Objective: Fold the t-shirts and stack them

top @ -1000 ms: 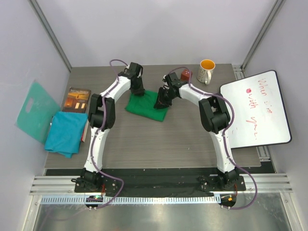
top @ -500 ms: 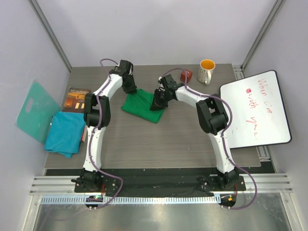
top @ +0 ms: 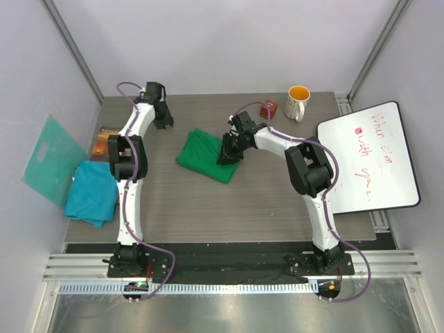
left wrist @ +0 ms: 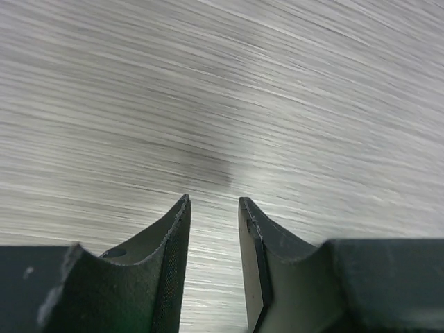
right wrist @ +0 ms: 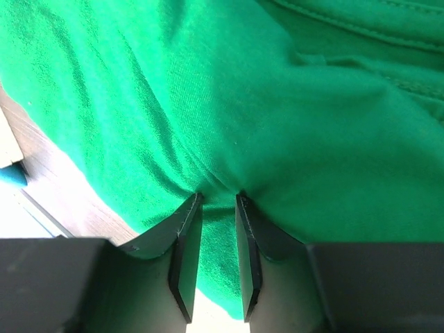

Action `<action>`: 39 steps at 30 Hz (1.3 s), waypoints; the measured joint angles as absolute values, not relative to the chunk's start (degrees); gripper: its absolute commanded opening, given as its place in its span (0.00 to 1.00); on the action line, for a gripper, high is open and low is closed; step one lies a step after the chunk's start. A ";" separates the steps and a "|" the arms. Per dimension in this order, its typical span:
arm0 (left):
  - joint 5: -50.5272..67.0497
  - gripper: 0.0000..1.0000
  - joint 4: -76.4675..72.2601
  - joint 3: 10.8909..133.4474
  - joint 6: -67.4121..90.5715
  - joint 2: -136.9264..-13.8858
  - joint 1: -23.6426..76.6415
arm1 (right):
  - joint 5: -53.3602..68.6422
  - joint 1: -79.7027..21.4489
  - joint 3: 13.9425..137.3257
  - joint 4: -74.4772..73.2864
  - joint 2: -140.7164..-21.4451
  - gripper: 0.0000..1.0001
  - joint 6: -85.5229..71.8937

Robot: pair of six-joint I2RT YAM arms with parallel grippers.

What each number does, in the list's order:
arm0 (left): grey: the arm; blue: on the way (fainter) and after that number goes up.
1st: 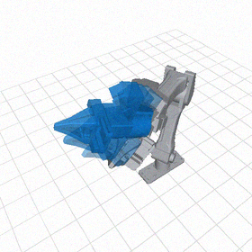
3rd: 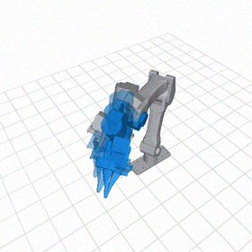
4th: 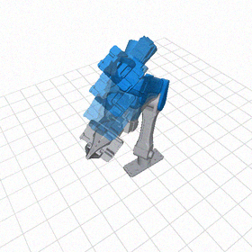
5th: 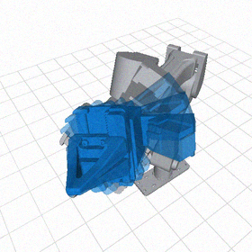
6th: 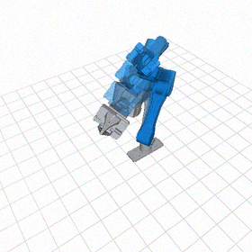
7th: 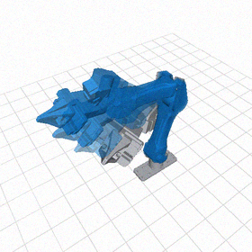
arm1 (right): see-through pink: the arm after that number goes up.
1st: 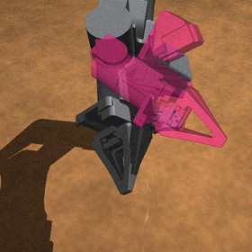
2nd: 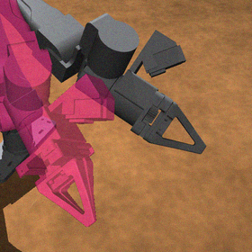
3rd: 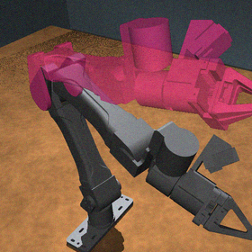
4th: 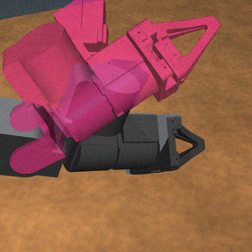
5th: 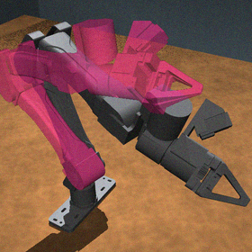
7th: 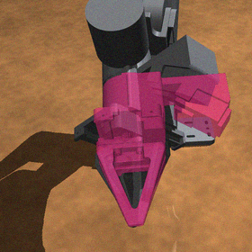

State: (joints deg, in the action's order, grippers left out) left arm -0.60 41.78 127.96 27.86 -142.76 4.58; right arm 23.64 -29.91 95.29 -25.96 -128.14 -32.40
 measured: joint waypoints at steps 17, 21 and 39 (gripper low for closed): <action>19.40 0.44 32.56 96.23 29.93 -126.21 3.22 | 16.10 -30.17 93.12 -32.12 -116.22 0.50 -29.98; 26.24 0.45 28.93 88.84 31.09 -122.98 2.70 | 15.53 -30.04 91.98 -32.12 -113.73 0.50 -29.98; 40.84 0.45 19.31 80.42 37.52 -122.48 -5.78 | 16.58 -30.46 100.62 -33.26 -128.90 0.44 -27.09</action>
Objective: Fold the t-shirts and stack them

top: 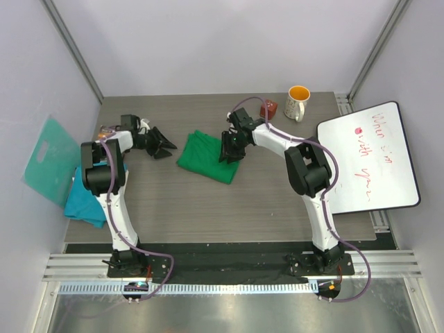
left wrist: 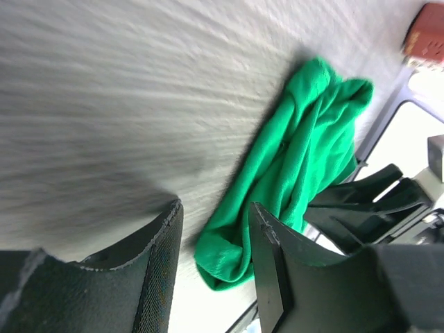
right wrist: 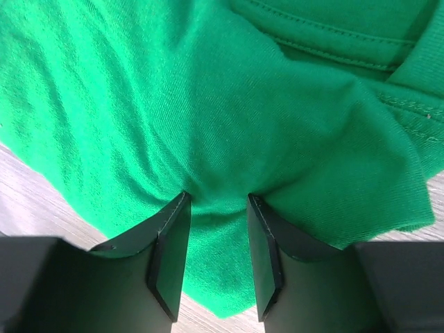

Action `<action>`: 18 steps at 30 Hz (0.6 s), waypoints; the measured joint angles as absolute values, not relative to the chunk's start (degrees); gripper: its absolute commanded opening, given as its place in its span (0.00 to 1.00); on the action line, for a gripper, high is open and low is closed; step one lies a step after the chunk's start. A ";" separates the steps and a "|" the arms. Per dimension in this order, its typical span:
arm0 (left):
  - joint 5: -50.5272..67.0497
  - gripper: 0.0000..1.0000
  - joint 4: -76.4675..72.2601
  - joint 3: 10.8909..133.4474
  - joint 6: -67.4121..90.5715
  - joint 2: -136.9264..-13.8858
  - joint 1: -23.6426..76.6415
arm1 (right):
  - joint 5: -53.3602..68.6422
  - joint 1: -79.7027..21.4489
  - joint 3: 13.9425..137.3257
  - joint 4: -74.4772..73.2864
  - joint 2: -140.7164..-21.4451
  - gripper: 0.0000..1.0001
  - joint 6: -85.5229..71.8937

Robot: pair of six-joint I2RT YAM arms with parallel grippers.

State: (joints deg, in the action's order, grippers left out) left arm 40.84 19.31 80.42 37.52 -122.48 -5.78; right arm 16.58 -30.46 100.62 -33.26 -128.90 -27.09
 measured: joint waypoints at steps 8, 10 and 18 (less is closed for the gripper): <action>45.39 0.46 18.44 82.04 37.47 -124.84 -7.88 | 14.63 -29.85 99.42 -33.28 -127.96 0.44 -23.09; 47.13 0.47 17.72 82.06 37.50 -125.47 -7.90 | 13.45 -29.34 99.94 -34.20 -127.90 0.44 -22.02; 54.11 0.48 14.76 82.72 38.44 -128.42 -7.88 | 6.96 -25.58 113.10 -42.33 -134.52 0.44 -17.43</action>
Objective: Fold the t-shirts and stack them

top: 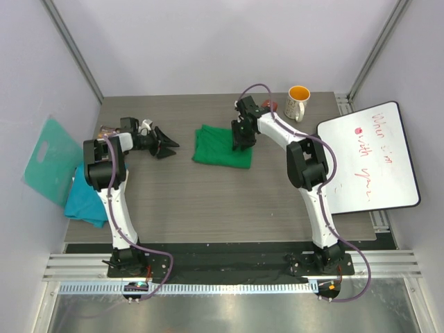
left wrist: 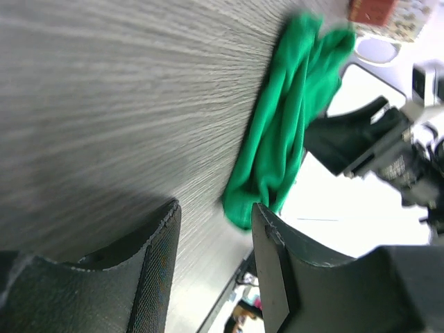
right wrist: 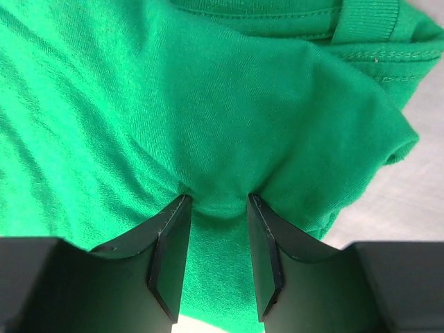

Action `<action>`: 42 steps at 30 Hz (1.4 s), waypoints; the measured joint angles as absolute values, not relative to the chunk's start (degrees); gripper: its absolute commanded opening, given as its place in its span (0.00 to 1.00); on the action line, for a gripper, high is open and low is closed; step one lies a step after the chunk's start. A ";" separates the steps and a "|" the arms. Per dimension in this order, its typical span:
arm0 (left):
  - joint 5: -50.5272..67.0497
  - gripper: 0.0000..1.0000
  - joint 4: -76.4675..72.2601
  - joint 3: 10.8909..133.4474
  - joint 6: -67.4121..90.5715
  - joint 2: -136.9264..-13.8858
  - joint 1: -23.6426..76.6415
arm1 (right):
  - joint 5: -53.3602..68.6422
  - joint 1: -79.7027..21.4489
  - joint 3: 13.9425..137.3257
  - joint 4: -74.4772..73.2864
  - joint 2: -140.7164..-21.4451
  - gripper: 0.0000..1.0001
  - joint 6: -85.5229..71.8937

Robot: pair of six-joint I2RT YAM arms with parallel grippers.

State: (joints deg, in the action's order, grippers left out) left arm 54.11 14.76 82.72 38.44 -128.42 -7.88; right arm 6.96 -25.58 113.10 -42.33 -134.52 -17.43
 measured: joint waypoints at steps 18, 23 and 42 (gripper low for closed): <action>62.35 0.50 12.60 85.91 40.29 -133.16 -5.45 | 7.46 -26.87 124.33 -42.35 -137.27 0.42 -21.32; 63.13 0.50 12.16 86.41 40.38 -133.71 -5.34 | 10.04 -30.02 124.44 -37.76 -137.29 0.43 -24.23; 67.35 0.53 -1.58 90.74 47.83 -138.93 -1.08 | 19.73 -32.05 121.16 -28.84 -143.04 0.43 -29.93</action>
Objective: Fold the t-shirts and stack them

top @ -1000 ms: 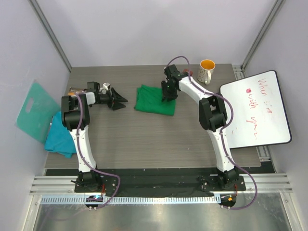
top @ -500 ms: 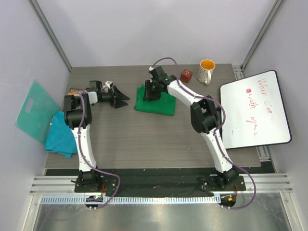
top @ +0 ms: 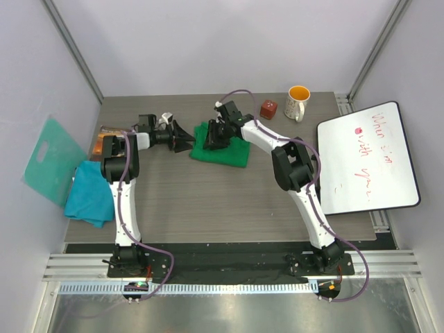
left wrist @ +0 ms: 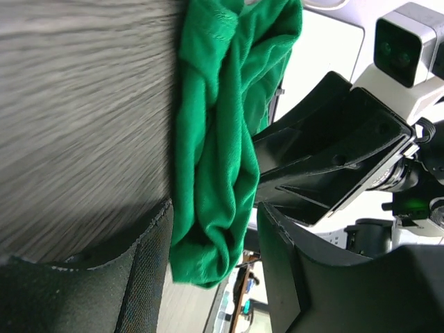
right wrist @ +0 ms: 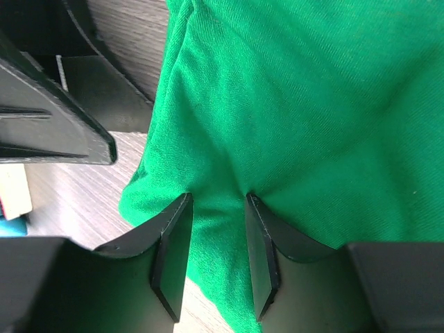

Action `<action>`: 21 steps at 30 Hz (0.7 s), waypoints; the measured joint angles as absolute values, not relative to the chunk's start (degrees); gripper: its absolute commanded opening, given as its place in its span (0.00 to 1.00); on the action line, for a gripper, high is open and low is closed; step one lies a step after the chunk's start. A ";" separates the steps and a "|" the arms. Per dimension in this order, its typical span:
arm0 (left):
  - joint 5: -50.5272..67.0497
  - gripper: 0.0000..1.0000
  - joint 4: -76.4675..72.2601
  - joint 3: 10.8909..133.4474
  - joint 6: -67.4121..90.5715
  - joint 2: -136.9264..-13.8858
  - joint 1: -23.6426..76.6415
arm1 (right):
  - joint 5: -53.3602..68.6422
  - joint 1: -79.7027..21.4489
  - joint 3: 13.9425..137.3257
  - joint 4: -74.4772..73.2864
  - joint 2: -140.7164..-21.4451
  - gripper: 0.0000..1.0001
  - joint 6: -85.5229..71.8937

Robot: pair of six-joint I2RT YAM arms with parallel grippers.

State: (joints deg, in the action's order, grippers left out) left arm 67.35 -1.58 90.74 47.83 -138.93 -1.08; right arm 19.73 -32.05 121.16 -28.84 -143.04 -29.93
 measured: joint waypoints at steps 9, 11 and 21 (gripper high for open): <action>69.91 0.54 -7.86 89.10 51.22 -139.39 -0.82 | 21.74 -32.03 118.02 -25.32 -142.10 0.42 -30.13; 70.61 0.54 -12.40 87.79 54.24 -139.48 -0.82 | 21.82 -32.05 118.04 -25.36 -142.10 0.41 -30.11; 71.64 0.56 -22.94 86.06 61.78 -140.42 1.78 | 21.85 -32.69 118.78 -26.20 -142.50 0.41 -29.91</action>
State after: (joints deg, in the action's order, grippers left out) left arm 71.64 -22.94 86.06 61.78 -140.42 1.78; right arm 21.85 -32.69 118.78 -26.20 -142.50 -29.91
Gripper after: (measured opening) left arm 0.547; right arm 0.410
